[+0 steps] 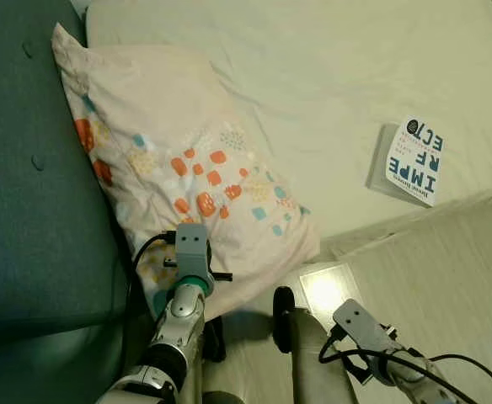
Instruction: Clean up the room
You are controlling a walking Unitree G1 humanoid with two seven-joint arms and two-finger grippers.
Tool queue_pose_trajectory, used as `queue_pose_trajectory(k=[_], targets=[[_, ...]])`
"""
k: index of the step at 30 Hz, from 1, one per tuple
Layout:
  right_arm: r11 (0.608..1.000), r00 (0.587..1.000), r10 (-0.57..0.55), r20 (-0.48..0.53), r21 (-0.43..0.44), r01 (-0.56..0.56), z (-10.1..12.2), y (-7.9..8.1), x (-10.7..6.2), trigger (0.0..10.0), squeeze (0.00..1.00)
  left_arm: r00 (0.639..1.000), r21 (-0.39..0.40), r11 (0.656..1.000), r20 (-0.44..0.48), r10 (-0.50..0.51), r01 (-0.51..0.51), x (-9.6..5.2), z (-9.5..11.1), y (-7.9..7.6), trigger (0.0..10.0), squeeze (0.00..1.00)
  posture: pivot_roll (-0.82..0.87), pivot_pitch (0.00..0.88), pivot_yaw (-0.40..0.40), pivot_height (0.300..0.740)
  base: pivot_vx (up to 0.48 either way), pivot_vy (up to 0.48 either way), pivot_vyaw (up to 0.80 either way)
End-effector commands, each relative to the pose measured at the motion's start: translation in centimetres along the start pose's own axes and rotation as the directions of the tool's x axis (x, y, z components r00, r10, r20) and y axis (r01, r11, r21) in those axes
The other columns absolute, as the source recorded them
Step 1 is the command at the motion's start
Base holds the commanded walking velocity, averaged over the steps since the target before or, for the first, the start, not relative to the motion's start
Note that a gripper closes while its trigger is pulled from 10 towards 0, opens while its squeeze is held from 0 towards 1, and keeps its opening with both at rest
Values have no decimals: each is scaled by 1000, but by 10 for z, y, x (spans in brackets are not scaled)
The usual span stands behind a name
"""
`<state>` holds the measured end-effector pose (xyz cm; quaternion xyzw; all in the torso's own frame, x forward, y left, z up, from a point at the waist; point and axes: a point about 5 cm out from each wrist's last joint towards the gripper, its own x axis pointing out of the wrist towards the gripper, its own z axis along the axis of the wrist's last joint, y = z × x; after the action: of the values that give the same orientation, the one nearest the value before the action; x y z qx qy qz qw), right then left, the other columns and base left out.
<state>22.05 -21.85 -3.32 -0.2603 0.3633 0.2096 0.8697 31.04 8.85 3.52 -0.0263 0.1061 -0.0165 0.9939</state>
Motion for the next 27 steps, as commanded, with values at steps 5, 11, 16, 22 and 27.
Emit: queue_pose_trajectory(k=[5, 11, 16, 22, 27], targets=[[999, 999, 38, 26, 17, -38, 1, 14, 2, 10000, 0, 985, 30, 999, 172, -31, 26, 14, 43, -9, 0, 0, -208, 388, 98, 740, 0, 0, 0], [1000, 999, 15, 51, 16, -16, 9, 11, 5, 10000, 0, 854, 117, 984, 489, -175, 135, 18, 131, -48, 0, 0, -199, 386, 99, 740, 0, 0, 0], [1000, 998, 11, 56, 16, -12, 11, 11, 6, 10000, 0, 817, 140, 967, 517, -253, 211, 9, 139, -74, 0, 0, -196, 380, 99, 740, 0, 0, 0], [1000, 999, 10, 53, 12, -10, 9, 11, 5, 10000, 0, 970, 45, 999, 242, -15, 4, 17, 64, -15, 10000, 1000, -201, 385, 102, 740, 0, 0, 0], [1000, 999, 8, 47, 12, -9, 6, 11, 4, 10000, 0, 974, 32, 986, 165, 154, -162, 17, 47, 33, 10000, 1000, -198, 389, 106, 740, 0, 0, 0]])
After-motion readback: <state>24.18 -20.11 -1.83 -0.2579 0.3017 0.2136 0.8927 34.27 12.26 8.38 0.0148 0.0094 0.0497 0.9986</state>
